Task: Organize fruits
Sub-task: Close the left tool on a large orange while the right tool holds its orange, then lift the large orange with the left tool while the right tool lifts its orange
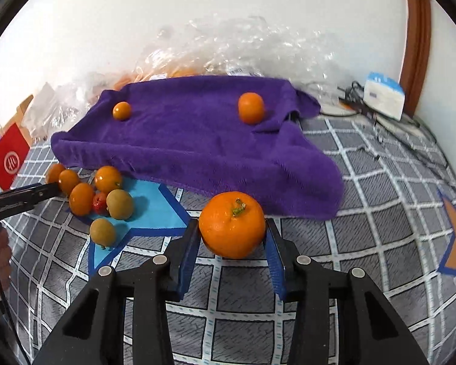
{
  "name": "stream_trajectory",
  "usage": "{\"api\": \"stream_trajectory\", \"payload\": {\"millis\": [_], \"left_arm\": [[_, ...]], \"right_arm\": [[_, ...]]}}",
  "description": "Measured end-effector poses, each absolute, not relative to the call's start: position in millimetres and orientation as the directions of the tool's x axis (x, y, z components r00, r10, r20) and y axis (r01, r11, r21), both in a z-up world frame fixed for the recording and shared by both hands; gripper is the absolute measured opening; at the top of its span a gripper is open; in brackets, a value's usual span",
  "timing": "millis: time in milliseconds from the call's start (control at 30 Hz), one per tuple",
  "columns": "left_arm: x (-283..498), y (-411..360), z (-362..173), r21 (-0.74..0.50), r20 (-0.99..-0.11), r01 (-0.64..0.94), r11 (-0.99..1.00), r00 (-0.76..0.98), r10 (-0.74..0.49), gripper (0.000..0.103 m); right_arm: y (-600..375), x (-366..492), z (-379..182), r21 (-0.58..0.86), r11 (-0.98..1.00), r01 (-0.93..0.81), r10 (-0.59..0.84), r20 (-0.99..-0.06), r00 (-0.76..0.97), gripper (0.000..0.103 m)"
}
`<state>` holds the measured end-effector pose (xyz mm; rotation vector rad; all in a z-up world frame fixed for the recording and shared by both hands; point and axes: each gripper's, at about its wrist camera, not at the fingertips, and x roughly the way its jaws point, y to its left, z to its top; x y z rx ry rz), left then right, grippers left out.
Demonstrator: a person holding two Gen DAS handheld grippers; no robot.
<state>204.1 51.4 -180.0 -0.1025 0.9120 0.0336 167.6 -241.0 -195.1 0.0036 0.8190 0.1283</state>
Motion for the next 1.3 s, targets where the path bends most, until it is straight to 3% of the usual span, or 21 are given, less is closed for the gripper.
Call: {"api": "stream_trajectory", "payload": {"millis": [100, 167, 233, 600, 1300], "left_arm": [[207, 49, -177, -0.095, -0.769, -0.046, 0.994, 0.637, -0.044, 0.062], [211, 48, -178, -0.112, -0.773, -0.036, 0.993, 0.631, -0.064, 0.046], [210, 50, -183, -0.125, -0.760, -0.050, 0.991, 0.647, -0.063, 0.040], [191, 53, -183, -0.215, -0.697, -0.051, 0.975, 0.708, -0.117, 0.040], [163, 46, -160, -0.183, -0.562, -0.028, 0.983, 0.823, -0.082, 0.040]], "right_arm": [[-239, 170, -200, 0.038, 0.993, -0.113, 0.105, -0.737, 0.667, 0.042], [-238, 167, -200, 0.040, 0.992, -0.120, 0.110, -0.733, 0.672, 0.042], [-238, 167, -200, 0.044, 0.992, -0.121, 0.114, -0.733, 0.670, 0.042], [-241, 168, -202, 0.051, 0.994, -0.095, 0.102, -0.734, 0.671, 0.042], [-245, 163, -195, 0.080, 0.991, -0.104, 0.130, -0.705, 0.697, 0.042]]}}
